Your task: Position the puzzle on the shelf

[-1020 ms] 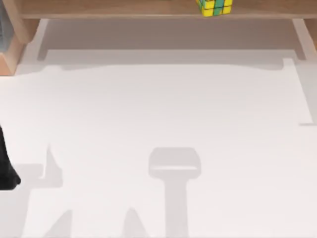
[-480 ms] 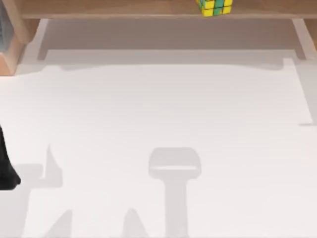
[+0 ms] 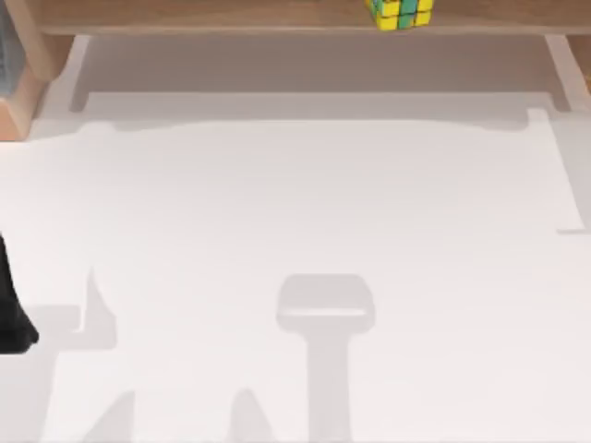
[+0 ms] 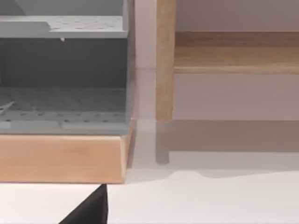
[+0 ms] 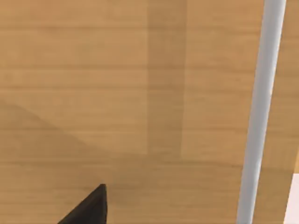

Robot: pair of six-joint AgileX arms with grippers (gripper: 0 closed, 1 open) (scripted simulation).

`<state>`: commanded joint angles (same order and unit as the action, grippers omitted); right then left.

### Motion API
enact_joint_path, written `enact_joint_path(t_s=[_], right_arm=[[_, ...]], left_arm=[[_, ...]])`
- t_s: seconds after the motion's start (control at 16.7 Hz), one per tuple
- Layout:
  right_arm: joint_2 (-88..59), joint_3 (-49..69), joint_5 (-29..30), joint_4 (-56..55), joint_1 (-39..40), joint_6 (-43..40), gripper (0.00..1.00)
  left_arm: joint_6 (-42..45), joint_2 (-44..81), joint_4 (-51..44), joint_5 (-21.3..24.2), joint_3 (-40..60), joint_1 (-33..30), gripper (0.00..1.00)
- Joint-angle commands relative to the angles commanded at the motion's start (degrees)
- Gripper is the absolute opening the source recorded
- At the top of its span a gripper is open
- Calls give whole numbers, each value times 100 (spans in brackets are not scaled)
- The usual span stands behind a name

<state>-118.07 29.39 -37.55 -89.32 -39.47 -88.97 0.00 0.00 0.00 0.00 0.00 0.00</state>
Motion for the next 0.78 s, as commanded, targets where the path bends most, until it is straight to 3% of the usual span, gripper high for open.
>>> enact_joint_path(t_s=[0.78], right_arm=[[0, 0, 0, 0, 0, 0, 2]], left_arm=[[0, 0, 0, 0, 0, 0, 100]])
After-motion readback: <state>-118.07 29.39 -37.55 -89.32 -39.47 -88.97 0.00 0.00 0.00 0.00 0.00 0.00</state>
